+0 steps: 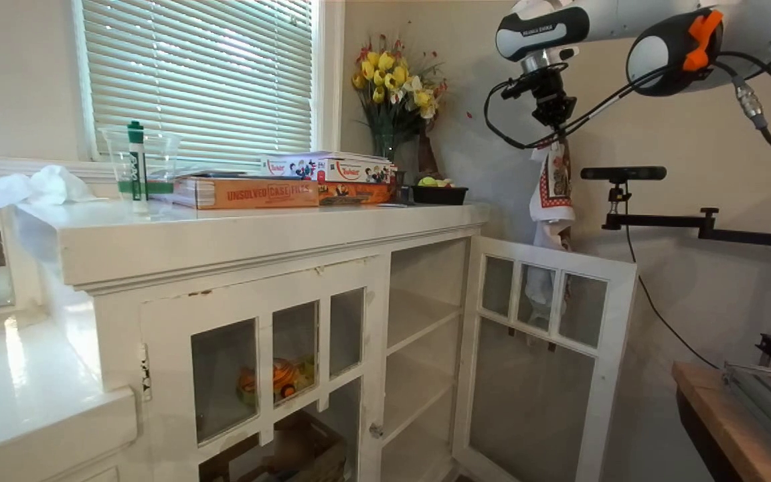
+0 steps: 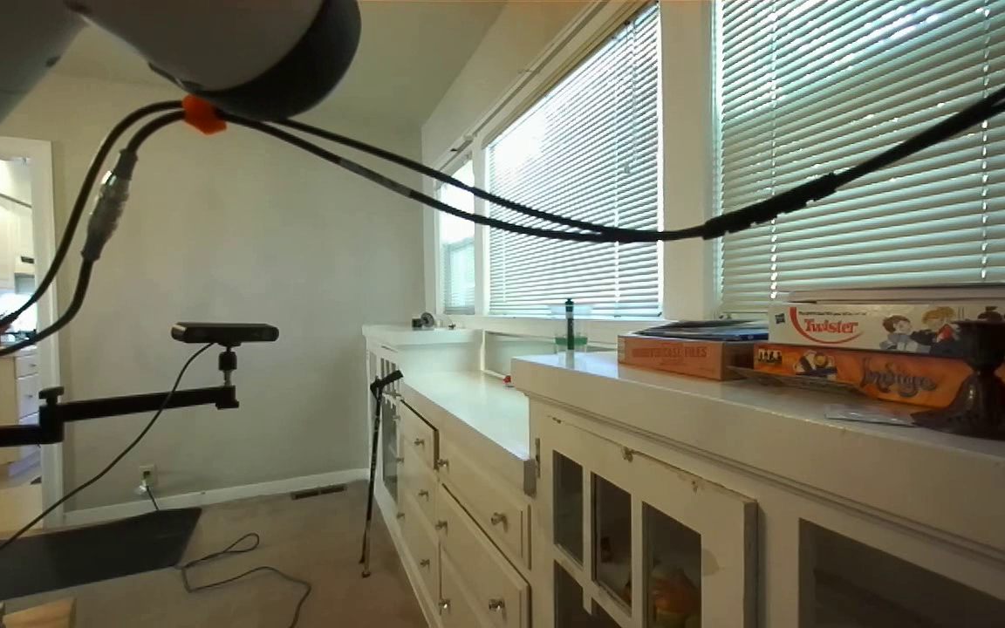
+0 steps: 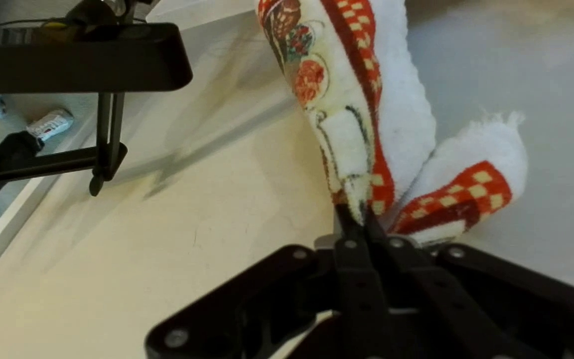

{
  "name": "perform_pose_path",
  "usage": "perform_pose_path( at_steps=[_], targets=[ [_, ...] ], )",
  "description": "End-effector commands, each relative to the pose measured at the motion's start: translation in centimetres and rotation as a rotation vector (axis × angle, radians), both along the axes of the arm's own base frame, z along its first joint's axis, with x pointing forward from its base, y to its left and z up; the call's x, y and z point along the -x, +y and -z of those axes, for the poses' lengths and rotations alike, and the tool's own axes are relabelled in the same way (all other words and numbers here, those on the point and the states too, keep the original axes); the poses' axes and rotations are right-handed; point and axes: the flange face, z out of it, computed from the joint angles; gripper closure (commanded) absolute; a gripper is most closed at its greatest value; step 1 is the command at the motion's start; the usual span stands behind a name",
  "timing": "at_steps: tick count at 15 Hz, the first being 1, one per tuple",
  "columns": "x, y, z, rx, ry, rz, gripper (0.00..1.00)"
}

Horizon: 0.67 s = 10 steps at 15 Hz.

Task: Pick up the cloth from the counter and hang it on the cabinet door

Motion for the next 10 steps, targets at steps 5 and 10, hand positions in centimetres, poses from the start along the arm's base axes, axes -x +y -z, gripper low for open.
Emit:
perform_pose_path(
  at_steps=[5,10],
  targets=[
    [-0.7,-1.0,4.1,-0.069,-0.006,-0.003,0.99],
    [0.0,-3.3,4.3,-0.009,-0.008,-0.09,0.99]
  ],
)
